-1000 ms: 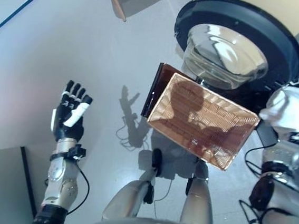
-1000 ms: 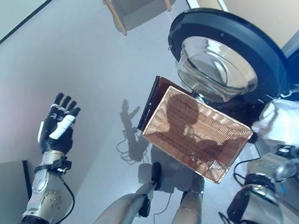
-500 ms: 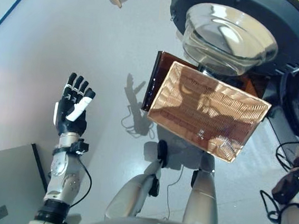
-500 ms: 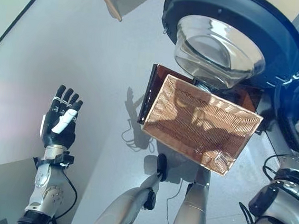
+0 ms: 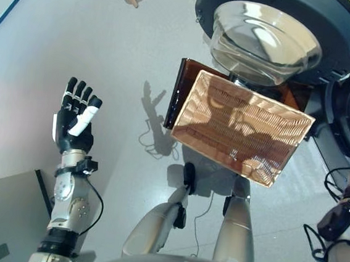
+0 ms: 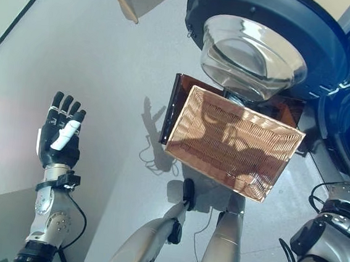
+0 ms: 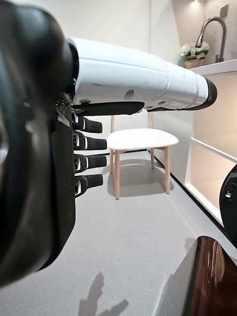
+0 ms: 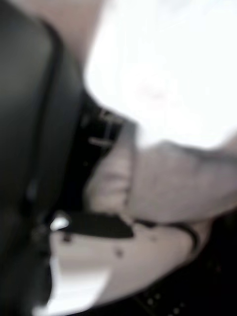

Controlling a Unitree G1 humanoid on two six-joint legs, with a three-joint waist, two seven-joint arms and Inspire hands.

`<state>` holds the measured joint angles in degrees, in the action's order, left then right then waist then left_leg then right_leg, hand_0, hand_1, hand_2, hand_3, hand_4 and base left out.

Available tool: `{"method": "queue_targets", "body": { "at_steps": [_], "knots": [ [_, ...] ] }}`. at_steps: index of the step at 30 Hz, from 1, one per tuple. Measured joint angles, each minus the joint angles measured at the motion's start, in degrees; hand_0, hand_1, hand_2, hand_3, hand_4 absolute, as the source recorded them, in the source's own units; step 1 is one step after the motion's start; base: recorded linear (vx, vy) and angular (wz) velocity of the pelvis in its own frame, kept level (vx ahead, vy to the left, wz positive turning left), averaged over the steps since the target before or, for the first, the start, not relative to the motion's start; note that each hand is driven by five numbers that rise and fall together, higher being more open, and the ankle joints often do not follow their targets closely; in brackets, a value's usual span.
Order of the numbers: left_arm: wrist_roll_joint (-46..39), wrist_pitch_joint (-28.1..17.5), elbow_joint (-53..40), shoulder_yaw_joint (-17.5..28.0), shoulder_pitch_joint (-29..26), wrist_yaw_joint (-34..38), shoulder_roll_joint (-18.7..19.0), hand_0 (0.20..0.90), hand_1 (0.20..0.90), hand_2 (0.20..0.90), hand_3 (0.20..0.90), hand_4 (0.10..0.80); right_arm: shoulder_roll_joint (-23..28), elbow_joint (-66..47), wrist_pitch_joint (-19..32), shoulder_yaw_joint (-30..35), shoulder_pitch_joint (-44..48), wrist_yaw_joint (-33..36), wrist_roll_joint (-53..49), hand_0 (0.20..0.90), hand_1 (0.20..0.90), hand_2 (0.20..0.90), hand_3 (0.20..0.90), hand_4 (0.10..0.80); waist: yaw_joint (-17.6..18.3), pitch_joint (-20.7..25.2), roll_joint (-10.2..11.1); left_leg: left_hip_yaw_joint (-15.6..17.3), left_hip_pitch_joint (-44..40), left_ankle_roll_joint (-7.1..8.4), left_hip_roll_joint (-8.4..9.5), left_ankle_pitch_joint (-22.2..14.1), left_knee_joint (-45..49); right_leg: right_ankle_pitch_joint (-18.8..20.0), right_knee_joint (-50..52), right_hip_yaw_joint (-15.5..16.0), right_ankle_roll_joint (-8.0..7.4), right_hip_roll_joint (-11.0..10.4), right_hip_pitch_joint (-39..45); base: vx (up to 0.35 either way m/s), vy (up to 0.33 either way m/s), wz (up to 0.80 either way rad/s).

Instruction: Pick up the clothes and place them into the washing machine

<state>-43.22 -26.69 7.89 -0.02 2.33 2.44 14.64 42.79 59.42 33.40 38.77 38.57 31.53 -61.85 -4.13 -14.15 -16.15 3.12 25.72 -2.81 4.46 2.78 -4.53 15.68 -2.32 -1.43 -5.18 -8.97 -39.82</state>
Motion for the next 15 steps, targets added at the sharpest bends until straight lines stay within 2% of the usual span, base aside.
{"method": "queue_targets", "body": {
  "at_steps": [1, 2, 3, 15],
  "knots": [
    [0.0, 0.0, 0.0, 0.0, 0.0, 0.0, 0.0, 0.900, 0.900, 0.900, 0.900, 0.800, 0.2, 0.1, -0.1, 0.0, 1.0, 0.2, 0.0, 0.200, 0.200, 0.200, 0.200, 0.300, 0.0, 0.0, 0.0, 0.1, -0.2, -0.07, 0.16, -0.1, 0.0, -0.1, 0.1, -0.4, -0.09, -0.1, -0.1, -0.013, -0.035, -0.02],
    [0.0, -0.1, 0.0, 0.0, 0.0, 0.0, 0.0, 0.900, 0.900, 0.900, 0.900, 0.800, 0.4, 0.1, -0.1, -0.1, 1.4, 0.3, 0.0, 0.502, 0.502, 0.502, 0.502, 0.516, 0.0, 0.0, 0.0, 0.2, -0.2, -0.17, 0.30, -0.1, 0.0, -0.1, 0.2, -0.7, -0.18, -0.1, -0.3, -0.013, -0.034, -0.01],
    [0.0, -0.1, 0.0, 0.0, 0.0, 0.0, 0.0, 0.900, 0.900, 0.900, 0.900, 0.800, 0.4, 0.1, -0.1, -0.5, 1.6, 0.3, 0.0, 0.900, 0.900, 0.900, 0.900, 0.800, 0.0, 0.0, 0.0, 0.4, -0.2, -0.18, 0.36, -0.1, 0.0, -0.1, 0.5, -0.9, -0.24, -0.2, -0.6, -0.010, -0.037, 0.00],
    [-0.1, -0.1, 0.0, 0.0, 0.1, 0.0, 0.0, 0.900, 0.900, 0.900, 0.900, 0.800, 0.4, 0.2, -0.1, -0.5, 1.0, -0.1, 0.0, 0.900, 0.900, 0.900, 0.900, 0.800, 0.0, 0.0, 0.0, 0.3, -0.2, -0.24, 0.38, -0.3, 0.0, -0.5, 0.9, -0.9, -0.51, -0.2, -0.7, 0.003, -0.010, 0.01]
  ]
}}
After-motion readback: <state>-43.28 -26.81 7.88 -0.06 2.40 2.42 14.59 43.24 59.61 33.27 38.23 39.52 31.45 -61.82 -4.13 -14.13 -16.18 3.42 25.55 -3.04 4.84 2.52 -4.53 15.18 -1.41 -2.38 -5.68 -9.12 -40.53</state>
